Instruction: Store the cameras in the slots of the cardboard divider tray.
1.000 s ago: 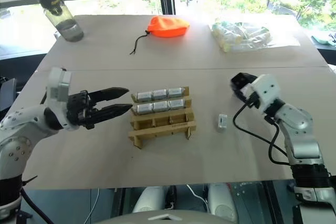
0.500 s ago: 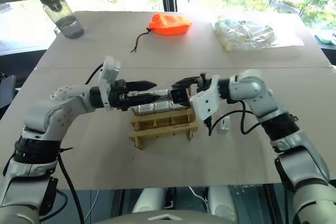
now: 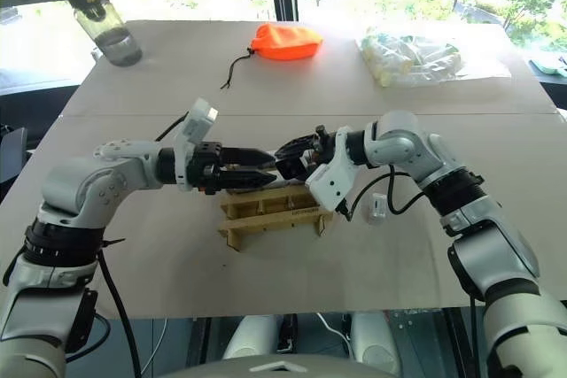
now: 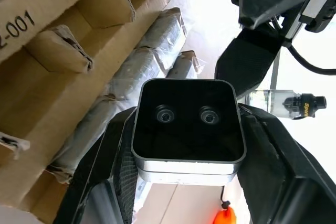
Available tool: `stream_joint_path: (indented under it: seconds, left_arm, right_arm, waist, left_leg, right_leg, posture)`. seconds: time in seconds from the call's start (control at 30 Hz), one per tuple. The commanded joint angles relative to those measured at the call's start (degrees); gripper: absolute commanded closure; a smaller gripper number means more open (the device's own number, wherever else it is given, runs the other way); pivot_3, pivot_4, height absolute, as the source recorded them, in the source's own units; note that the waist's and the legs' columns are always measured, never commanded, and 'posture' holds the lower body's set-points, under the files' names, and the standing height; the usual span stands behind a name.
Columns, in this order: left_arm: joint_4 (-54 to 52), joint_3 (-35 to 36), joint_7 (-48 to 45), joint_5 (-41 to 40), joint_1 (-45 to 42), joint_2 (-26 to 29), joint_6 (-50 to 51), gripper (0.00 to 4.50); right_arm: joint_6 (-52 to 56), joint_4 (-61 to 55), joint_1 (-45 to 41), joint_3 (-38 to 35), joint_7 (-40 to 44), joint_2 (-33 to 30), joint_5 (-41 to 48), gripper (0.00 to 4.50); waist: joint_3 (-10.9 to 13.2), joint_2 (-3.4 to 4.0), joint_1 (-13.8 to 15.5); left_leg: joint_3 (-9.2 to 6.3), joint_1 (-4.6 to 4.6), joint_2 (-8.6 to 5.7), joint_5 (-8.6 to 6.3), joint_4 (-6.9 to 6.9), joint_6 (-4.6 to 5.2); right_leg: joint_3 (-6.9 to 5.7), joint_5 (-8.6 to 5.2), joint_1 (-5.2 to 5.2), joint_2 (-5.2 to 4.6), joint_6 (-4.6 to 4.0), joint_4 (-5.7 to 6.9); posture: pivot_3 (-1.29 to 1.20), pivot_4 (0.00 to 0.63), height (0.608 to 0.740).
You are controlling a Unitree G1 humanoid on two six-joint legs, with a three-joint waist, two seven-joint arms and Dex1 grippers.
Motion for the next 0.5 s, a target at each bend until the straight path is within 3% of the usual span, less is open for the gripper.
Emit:
stream_joint_path:
  seconds: [0.03, 0.5]
  left_arm:
    - [-1.05, -0.15, -1.15, 0.03, -1.30, 0.35, 0.42, 1.53]
    - [1.16, -1.60, -2.10, 3.01, -3.31, -1.64, -1.08, 1.53]
  right_arm:
    - [-1.51, -1.14, -2.08, -0.01, -1.49, 0.65, 0.08, 2.49]
    - [-0.23, -5.25, -0.92, 1.10, -1.14, 1.64, 1.30, 2.49]
  waist:
    - [0.00, 0.00, -0.03]
    - [0.00, 0.00, -0.07]
  left_leg:
    - [0.01, 0.00, 0.00, 0.00, 0.00, 0.00]
    - [0.01, 0.01, 0.00, 0.00, 0.00, 0.00]
  right_leg:
    - [0.01, 0.00, 0.00, 0.00, 0.00, 0.00]
    - [0.01, 0.00, -0.01, 0.00, 0.00, 0.02]
  posture:
    - [0.00, 0.150, 0.726]
    - [0.00, 0.150, 0.726]
